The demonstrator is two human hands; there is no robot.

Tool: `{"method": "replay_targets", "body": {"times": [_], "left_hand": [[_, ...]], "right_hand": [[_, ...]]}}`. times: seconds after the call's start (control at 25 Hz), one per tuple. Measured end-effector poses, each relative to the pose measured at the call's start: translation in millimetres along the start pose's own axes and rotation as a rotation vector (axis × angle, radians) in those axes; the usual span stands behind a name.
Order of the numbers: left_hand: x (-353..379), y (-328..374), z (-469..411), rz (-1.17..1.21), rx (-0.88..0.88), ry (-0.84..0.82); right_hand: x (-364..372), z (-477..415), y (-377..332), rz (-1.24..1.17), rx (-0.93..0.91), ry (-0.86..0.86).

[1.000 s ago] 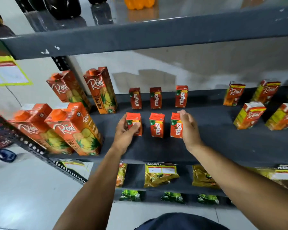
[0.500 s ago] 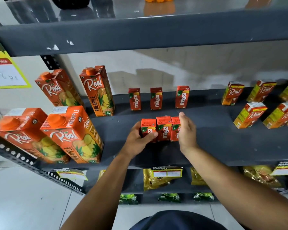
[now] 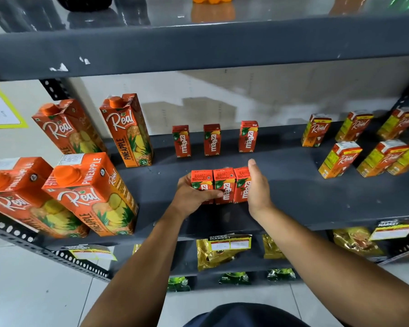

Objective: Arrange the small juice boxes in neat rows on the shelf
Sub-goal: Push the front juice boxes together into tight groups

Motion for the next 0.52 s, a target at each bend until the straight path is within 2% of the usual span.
{"method": "replay_targets", "body": {"times": [0.16, 0.52], "left_hand": [[5, -2, 25, 0.032, -0.013, -0.035], [4, -9, 39, 0.023, 0.045, -0.031]], "right_hand": [[-10, 23, 13, -0.016, 0.003, 0.086], [-13, 39, 17, -0.013, -0.075, 0.052]]}}
Point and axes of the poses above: each hand's wrist, its own z-axis away from the middle knuckle, its own x-axis out of the palm, y = z × x, the point moved 5 cm from there along -z, towards the middle knuckle, and after that the axes turned 9 degrees about x, right-handed, at the moved point
